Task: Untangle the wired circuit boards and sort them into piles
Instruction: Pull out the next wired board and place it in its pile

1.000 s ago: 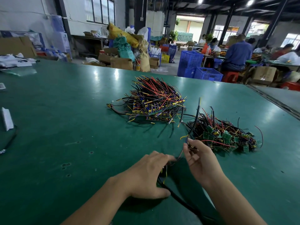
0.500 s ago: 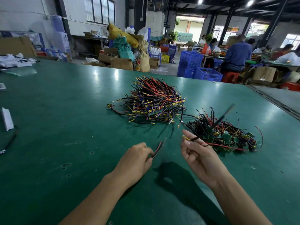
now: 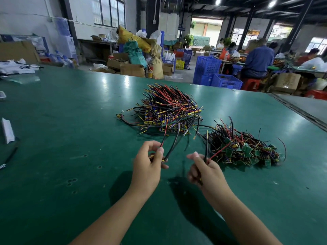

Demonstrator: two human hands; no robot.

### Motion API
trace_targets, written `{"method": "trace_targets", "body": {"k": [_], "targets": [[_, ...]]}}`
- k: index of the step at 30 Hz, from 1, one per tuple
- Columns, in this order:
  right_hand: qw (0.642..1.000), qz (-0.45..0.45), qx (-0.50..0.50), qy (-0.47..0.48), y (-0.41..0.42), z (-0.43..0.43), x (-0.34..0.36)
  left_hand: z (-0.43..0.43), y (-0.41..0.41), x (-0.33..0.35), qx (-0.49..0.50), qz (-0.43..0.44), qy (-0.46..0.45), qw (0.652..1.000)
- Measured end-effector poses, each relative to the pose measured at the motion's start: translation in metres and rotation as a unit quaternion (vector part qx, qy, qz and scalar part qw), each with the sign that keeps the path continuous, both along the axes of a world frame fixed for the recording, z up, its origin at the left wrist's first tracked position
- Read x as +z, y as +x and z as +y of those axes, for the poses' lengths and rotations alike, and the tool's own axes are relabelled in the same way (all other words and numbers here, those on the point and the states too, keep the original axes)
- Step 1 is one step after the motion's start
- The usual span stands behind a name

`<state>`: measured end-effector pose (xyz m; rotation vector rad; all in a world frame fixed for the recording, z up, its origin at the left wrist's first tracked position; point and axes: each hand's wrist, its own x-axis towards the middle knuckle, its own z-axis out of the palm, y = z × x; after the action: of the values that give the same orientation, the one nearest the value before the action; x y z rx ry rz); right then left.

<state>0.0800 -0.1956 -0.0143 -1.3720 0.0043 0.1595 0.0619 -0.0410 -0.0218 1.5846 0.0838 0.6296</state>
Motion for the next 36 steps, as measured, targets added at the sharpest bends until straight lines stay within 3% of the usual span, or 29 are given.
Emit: {"method": "trace_targets", "body": {"k": [6,11,14,16,20,22,25,29,32,36], "targets": [[0.996,-0.042,0.073,-0.027,-0.013,0.017,-0.003,-0.017,-0.006,-0.007,-0.073,-0.039,0.101,0.991],[0.985,-0.137,0.016,-0.104,-0.010,0.013,-0.005,-0.017,-0.009,-0.002,-0.137,0.006,0.053,0.989],[0.971,-0.172,0.002,-0.164,-0.007,0.009,-0.004,-0.016,-0.013,0.000,-0.071,-0.006,0.097,0.993],[0.952,-0.208,0.019,-0.223,-0.006,0.005,-0.003,-0.015,-0.014,0.001,-0.057,0.008,0.102,0.993],[0.889,-0.243,0.111,-0.371,-0.007,0.005,0.000,-0.019,-0.014,0.004,-0.210,0.097,0.052,0.971],[0.851,-0.278,0.170,-0.412,-0.010,0.009,0.003,-0.023,-0.015,0.004,-0.233,0.104,0.014,0.967],[0.864,-0.285,0.226,-0.347,-0.010,0.010,0.002,-0.024,-0.014,0.007,-0.185,0.090,-0.021,0.978],[0.950,-0.062,0.292,-0.093,-0.014,0.010,0.002,-0.022,-0.012,0.014,-0.164,0.077,-0.126,0.975],[0.948,0.037,0.315,0.022,-0.012,0.006,0.006,-0.015,-0.009,0.017,-0.172,0.085,-0.223,0.956],[0.955,0.076,0.274,0.089,-0.009,0.004,0.006,-0.010,-0.009,0.016,-0.196,0.073,-0.228,0.951]]}}
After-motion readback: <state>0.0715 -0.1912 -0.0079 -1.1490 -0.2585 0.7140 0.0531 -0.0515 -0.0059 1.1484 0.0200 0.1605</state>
